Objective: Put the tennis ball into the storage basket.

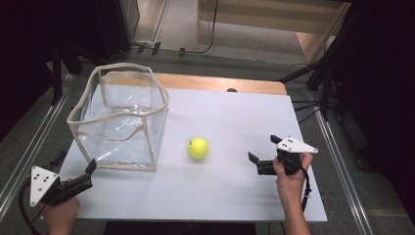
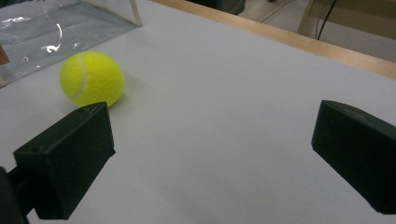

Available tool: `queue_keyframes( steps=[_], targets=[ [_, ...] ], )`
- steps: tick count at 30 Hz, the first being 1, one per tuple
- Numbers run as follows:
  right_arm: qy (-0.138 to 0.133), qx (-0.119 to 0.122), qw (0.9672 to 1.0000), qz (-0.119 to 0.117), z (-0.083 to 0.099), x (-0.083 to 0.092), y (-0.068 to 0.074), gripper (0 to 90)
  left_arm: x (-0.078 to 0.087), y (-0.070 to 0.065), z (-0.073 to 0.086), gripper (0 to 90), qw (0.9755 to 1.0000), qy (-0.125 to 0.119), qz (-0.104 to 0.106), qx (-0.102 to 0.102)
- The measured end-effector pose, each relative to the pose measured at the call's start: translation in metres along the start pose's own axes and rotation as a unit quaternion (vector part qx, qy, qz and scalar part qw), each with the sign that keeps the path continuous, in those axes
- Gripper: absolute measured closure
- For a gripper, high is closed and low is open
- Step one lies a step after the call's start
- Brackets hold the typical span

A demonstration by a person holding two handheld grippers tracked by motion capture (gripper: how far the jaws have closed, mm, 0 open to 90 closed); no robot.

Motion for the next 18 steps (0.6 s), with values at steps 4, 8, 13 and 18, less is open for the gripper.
queue_keyframes(
  steps=[4, 8, 13, 18],
  targets=[
    [0.007, 0.008, 0.9999, -0.007, -0.006, -0.007, 0.003, 0.0, 0.0, 0.0, 0.0, 6.9, 1.0, 0.001, 0.0, -0.001],
    [0.018, 0.014, 0.9996, -0.016, -0.013, -0.015, 0.006, 0.0, 0.0, 0.0, 0.0, 6.9, 1.0, 0.001, 0.0, 0.0],
    [0.028, 0.015, 0.9991, -0.027, -0.021, -0.026, 0.01, 0.0, 0.0, 0.001, 0.0, 6.9, 1.0, 0.0, 0.001, 0.003],
    [0.042, 0.021, 0.9981, -0.04, -0.028, -0.039, 0.016, 0.0, 0.0, 0.001, 0.0, 6.9, 1.0, 0.001, 0.0, 0.007]
  ],
)
Point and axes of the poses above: each handheld gripper's, and its own axes: x roughly backward along the jaws, z roughly out of its underside, y roughly to its left, the point moved 7 cm from there along -x, roughly forward along the jaws, and after that the axes turned 13 degrees about -z, right-handed, at the moved point
